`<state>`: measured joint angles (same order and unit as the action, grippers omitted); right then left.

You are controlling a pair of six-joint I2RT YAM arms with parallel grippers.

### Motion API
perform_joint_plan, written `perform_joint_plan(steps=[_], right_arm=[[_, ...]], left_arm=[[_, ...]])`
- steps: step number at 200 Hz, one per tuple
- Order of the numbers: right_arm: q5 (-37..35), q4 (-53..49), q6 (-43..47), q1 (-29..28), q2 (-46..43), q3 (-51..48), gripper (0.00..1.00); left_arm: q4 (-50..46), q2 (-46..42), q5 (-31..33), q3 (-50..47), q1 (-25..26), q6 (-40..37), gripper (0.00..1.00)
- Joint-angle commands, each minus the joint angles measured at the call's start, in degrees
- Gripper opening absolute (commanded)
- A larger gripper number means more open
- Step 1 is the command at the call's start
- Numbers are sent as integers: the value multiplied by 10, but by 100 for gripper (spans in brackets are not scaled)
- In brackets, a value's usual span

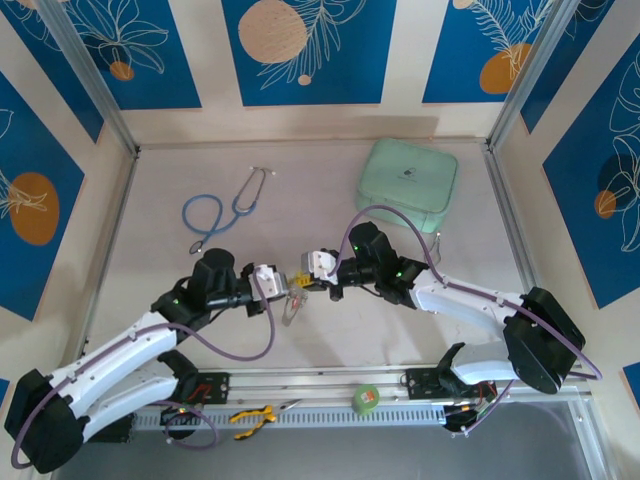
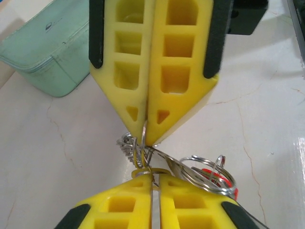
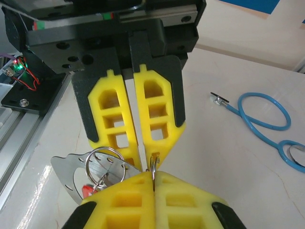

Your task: Put the keys on the keyring

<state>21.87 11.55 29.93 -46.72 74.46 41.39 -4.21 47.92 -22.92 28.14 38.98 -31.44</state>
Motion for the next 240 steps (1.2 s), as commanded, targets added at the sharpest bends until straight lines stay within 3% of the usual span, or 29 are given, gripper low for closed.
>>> perform_joint_plan(steps=[1,33,166,209,240], right_arm=[[1,9,8,-2,-3,-4,0],[-2,-11,25,-6,-2,2,0],[-13,-20,37,-23,8,16,0],[-19,-27,42,-28,10,20,0],[-21,-32,45,-32,10,23,0]], left_arm=[[-52,-34,17,10,5,-21,15],[-89,-52,28,31,5,-33,21],[-44,12,-34,57,5,-17,28],[-44,15,-44,60,5,-16,26],[-42,16,-46,62,6,-16,17]])
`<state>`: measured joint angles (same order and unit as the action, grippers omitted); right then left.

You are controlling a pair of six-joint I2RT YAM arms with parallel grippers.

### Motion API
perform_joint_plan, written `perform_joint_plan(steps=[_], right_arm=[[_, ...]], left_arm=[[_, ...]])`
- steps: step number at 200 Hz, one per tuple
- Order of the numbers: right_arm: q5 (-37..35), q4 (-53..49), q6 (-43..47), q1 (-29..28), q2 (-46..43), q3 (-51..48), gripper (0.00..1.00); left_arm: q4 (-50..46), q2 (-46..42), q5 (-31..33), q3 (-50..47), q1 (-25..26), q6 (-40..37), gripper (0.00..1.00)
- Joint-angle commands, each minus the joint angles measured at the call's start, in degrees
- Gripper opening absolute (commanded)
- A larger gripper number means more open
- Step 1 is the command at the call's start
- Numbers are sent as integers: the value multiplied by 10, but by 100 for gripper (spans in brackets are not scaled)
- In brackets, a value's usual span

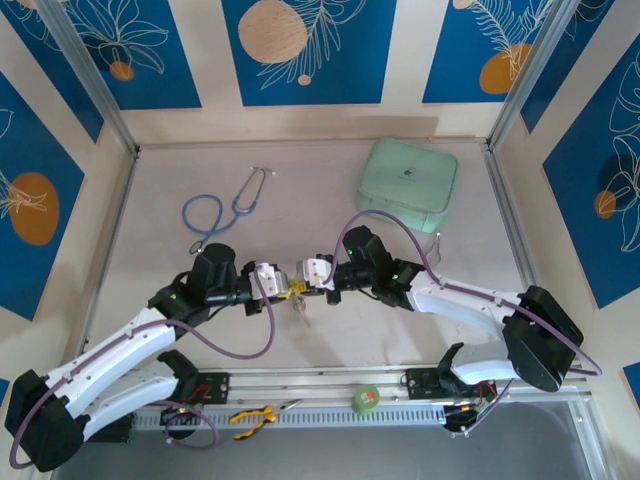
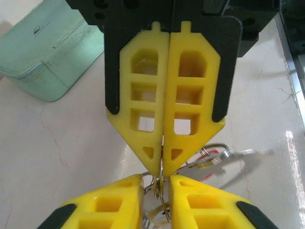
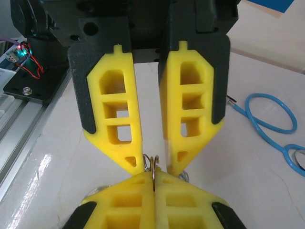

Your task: Put the keys on the keyring

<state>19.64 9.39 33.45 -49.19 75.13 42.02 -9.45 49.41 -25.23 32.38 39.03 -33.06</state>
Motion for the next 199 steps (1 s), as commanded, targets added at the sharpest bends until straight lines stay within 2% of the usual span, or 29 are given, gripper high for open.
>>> perform_joint_plan(steps=[1,23,51,93,105,120,152,187,199], right_arm=[[1,-11,10,-7,4,17,0],[-3,-20,16,-11,6,21,0],[-11,-26,20,-12,5,22,0],[-12,-37,21,-8,3,23,0],[-10,-35,21,-9,5,24,0],[-9,-33,21,-9,5,25,0],[-11,-35,21,-10,4,25,0],[-10,-37,21,-11,4,26,0],[-13,-38,21,-12,5,26,0]], left_arm=[[11,1,-23,20,5,0,17],[14,3,-28,21,5,2,12],[14,1,-33,25,5,9,0],[-2,-18,-39,29,5,31,0],[-10,-21,-34,28,5,30,16],[-15,-23,-32,26,5,29,19],[-9,-22,-33,24,5,31,13],[-3,-14,-40,29,5,32,0],[-1,-13,-42,30,4,33,0]])
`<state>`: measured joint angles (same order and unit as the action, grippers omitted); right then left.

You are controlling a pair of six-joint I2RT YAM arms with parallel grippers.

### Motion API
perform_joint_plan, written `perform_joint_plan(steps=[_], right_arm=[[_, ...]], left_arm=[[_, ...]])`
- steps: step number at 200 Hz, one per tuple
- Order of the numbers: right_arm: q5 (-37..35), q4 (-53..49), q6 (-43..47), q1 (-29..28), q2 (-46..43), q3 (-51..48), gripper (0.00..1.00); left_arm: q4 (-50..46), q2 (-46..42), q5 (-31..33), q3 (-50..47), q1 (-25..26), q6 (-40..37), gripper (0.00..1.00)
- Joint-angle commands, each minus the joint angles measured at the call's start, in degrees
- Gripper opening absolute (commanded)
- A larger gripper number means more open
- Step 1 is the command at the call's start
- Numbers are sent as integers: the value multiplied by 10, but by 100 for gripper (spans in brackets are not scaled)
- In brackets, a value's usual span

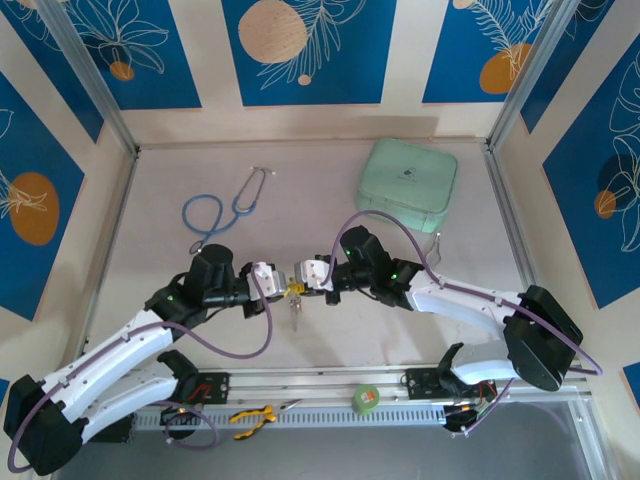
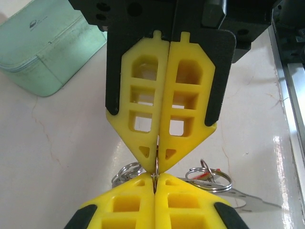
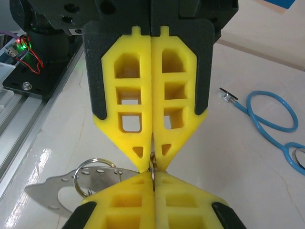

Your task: Put the keys on the keyring

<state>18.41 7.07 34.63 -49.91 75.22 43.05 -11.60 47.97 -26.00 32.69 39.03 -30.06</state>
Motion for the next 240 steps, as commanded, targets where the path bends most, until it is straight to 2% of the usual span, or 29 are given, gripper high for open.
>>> perform_joint_plan(steps=[1,14,34,44,69,92,108,141,168,185,213,240], right_arm=[[-1,-15,8,-5,3,15,0],[-13,-1,0,-3,-1,10,0],[-15,34,-38,16,-20,-4,27],[-9,42,-60,33,-33,-9,35],[18,37,-105,69,-73,-12,36],[32,14,-127,69,-107,-6,35],[26,-2,-133,41,-120,-2,32],[-45,16,-175,-43,-92,-5,30],[-139,97,-237,-64,-40,-21,35],[-172,136,-257,-67,-1,-23,39],[-191,184,-266,-68,50,-22,43],[-173,210,-273,-66,80,-13,47]], left_arm=[[21,1,-33,26,5,4,0],[24,-1,-27,26,5,14,0],[31,-6,-2,23,5,58,0],[38,-7,25,21,5,100,0],[39,-7,100,32,7,245,0],[12,2,187,59,8,404,0],[-30,15,245,84,9,519,0],[-128,56,272,145,8,685,0],[-168,72,261,176,9,750,0],[-189,71,263,191,9,777,0],[-221,70,255,210,8,801,0],[-220,65,244,204,9,819,0]])
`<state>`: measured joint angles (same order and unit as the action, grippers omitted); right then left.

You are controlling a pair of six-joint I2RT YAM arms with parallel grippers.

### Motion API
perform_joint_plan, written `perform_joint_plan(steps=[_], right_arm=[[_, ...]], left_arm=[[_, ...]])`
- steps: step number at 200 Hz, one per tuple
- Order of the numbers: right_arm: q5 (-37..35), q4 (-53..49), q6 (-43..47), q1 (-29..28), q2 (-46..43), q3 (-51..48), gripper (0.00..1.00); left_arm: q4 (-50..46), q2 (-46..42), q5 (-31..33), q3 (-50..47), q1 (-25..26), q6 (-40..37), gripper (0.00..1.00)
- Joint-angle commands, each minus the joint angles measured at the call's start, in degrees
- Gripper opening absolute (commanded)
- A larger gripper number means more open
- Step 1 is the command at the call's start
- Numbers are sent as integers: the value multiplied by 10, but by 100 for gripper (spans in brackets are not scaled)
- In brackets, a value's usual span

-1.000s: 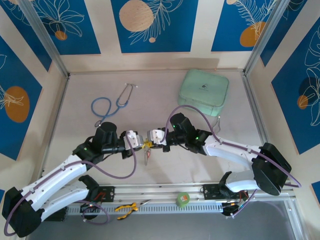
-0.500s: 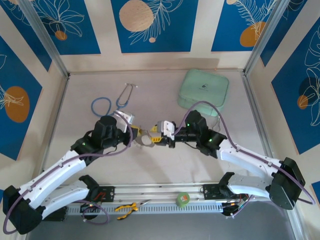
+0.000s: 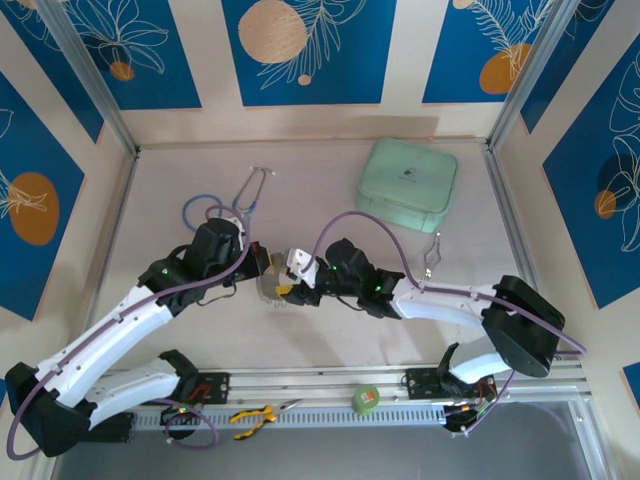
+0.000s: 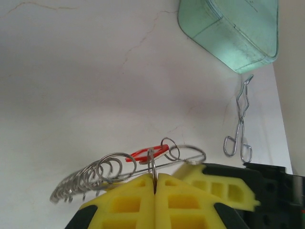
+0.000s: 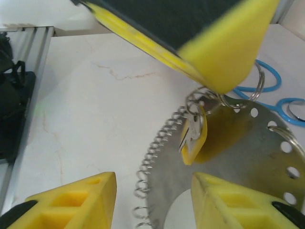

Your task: Put the keys on the keyring

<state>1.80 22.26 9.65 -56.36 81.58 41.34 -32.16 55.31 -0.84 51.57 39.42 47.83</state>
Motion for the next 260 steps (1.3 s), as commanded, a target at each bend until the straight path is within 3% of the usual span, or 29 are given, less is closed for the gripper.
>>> perform_joint_plan(steps=[1,50,87,109,138,156,205,260], right_arm=[[-6,59,-24,-2,17,5,46],[-13,87,-36,0,48,19,48],[5,98,-42,1,65,34,42],[8,101,-44,2,72,41,33],[5,89,-43,5,74,44,8],[4,70,-38,8,70,42,0],[-11,-11,-19,20,58,30,0],[-28,-30,-18,19,73,51,0]], left_arm=[[-14,-8,-8,15,5,40,0],[-5,-12,-21,7,4,55,0],[-2,-14,-24,0,5,61,0],[1,-16,-24,-5,5,66,0],[3,-19,-21,-10,4,74,0],[5,-20,-14,-14,5,85,0],[23,-21,-8,-47,5,155,0],[10,-34,13,-64,5,225,0]])
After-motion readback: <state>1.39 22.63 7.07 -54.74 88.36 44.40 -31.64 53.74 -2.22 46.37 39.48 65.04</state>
